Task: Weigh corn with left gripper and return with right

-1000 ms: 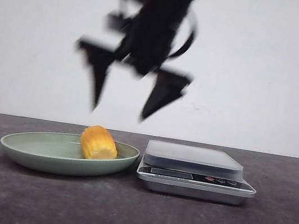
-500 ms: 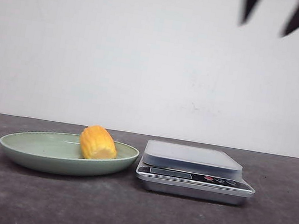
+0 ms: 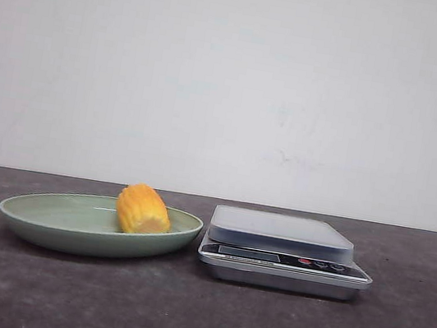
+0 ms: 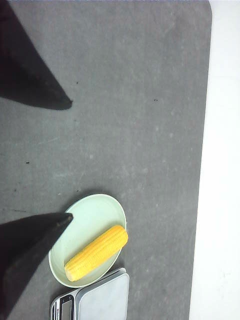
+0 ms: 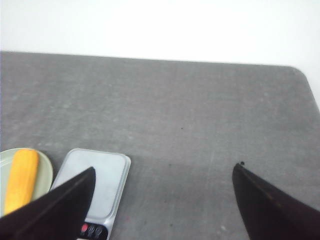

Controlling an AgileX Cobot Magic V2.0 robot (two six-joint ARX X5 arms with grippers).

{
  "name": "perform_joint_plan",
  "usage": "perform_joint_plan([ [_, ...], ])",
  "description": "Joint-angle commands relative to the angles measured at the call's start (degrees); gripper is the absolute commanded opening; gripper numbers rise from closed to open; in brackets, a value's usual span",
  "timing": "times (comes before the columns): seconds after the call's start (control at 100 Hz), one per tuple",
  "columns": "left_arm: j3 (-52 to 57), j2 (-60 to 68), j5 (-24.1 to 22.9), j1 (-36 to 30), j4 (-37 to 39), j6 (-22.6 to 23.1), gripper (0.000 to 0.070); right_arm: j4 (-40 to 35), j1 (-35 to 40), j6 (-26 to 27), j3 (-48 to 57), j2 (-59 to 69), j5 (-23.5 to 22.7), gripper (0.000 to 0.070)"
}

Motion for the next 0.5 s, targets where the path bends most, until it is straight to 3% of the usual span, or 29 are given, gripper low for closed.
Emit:
perform_joint_plan([
  [0.0, 0.59, -0.07, 0.07, -0.52, 0.52, 0.92, 0.0392, -0.59, 0.17, 2.14, -2.89, -4.52, 0.00, 0.0533],
  [0.27, 0.48, -0.07, 0.48, -0.52, 0.44, 1.05, 0.0391, -1.40, 0.17, 6.36, -18.62, -27.50, -1.40, 0.0533],
  [0.49, 0.13, -0.07, 0.44, -0.52, 1.40, 1.60, 0.0390, -3.78, 0.11, 6.78, -20.44, -33.00, -1.73, 0.0532],
])
